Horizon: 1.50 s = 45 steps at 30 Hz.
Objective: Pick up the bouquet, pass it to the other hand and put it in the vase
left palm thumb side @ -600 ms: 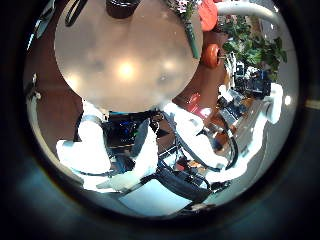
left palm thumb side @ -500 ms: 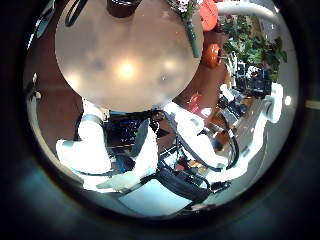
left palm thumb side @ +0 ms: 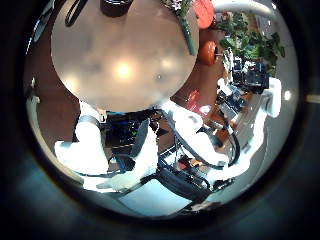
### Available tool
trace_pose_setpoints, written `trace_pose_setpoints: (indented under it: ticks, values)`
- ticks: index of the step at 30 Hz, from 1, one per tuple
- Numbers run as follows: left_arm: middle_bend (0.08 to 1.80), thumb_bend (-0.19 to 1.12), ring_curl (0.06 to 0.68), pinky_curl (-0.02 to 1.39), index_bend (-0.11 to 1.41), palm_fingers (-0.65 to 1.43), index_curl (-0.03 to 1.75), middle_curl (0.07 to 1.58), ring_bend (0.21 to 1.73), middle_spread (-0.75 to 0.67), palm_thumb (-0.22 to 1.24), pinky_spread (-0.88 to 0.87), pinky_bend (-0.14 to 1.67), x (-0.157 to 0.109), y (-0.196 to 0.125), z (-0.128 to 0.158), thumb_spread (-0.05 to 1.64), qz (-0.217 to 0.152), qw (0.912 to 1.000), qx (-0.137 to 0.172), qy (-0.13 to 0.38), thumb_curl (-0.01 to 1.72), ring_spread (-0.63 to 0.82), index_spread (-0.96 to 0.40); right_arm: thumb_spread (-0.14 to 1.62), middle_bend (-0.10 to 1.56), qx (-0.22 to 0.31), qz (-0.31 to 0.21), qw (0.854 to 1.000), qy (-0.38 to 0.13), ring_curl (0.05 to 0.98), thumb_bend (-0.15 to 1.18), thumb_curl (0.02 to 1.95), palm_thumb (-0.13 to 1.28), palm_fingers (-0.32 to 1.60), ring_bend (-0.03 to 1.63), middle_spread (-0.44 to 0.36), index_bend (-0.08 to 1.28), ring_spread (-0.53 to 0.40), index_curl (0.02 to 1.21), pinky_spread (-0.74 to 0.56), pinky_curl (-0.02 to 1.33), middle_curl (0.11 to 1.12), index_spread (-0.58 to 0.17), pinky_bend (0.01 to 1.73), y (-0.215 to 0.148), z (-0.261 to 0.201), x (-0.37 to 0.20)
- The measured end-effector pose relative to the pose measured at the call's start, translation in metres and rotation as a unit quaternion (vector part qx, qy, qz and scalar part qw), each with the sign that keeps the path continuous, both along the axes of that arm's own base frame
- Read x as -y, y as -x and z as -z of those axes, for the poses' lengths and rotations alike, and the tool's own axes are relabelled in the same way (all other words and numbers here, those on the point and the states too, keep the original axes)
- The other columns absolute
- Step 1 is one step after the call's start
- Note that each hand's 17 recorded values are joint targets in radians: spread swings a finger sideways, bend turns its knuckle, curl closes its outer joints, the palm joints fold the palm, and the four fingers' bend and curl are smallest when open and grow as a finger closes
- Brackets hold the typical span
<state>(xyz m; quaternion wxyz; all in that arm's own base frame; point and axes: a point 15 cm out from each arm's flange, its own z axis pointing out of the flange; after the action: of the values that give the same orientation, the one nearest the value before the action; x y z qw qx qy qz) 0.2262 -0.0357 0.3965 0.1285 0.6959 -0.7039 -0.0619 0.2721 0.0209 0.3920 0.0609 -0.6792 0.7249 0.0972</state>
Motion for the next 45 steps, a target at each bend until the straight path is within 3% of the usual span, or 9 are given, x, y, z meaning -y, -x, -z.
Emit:
trace_pose_setpoints:
  ticks: [7,13,26,39,45]
  values:
    - [0.21,-0.02,0.206,0.32,0.16,0.00,0.26,0.35,0.55,0.44,0.35,0.55,0.27,0.016,-0.005,-0.004,1.06,0.049,0.9988,0.000,0.000,0.32,0.58,0.07,1.08,0.32,0.004,-0.006,1.000,0.006,0.277,-0.03,0.32,0.41,0.52,0.73,-0.019,0.15,-0.012,0.27,0.31,0.24,0.39,-0.276,0.49,-0.014,-0.011,0.010]
    - [0.21,-0.02,0.206,0.32,0.16,0.00,0.27,0.35,0.54,0.44,0.34,0.55,0.26,0.022,-0.008,-0.013,1.07,0.090,0.9959,0.009,0.009,0.32,0.58,0.07,1.05,0.36,-0.041,0.029,0.999,0.010,0.295,-0.03,0.34,0.41,0.47,0.77,-0.037,0.16,-0.085,0.28,0.21,0.24,0.41,-0.244,0.54,-0.043,-0.033,0.072]
    - [0.22,-0.02,0.202,0.32,0.16,0.01,0.28,0.35,0.54,0.44,0.35,0.55,0.26,0.008,-0.008,-0.017,1.07,0.147,0.9886,0.023,0.024,0.32,0.59,0.07,0.99,0.33,-0.202,0.034,0.978,-0.022,0.295,0.00,0.44,0.71,0.19,0.75,0.003,0.14,-0.067,0.27,0.20,0.25,0.41,-0.163,0.65,-0.081,0.013,0.113]
    - [0.21,-0.02,0.201,0.32,0.16,0.01,0.28,0.35,0.53,0.44,0.35,0.55,0.25,0.001,-0.012,-0.009,1.08,0.163,0.9861,0.014,0.029,0.31,0.59,0.07,0.94,0.34,-0.267,0.013,0.963,0.041,0.303,-0.01,0.51,0.87,0.12,0.75,0.013,0.14,-0.087,0.26,0.12,0.26,0.42,-0.111,0.72,-0.102,0.063,0.096]
    - [0.21,-0.02,0.201,0.33,0.15,0.01,0.28,0.35,0.53,0.45,0.35,0.55,0.25,0.000,-0.013,-0.006,1.08,0.164,0.9860,0.010,0.028,0.31,0.59,0.07,0.93,0.32,-0.267,0.006,0.962,0.058,0.304,-0.02,0.55,0.91,0.10,0.75,0.012,0.14,-0.107,0.26,0.10,0.27,0.41,-0.107,0.79,-0.114,0.079,0.092]
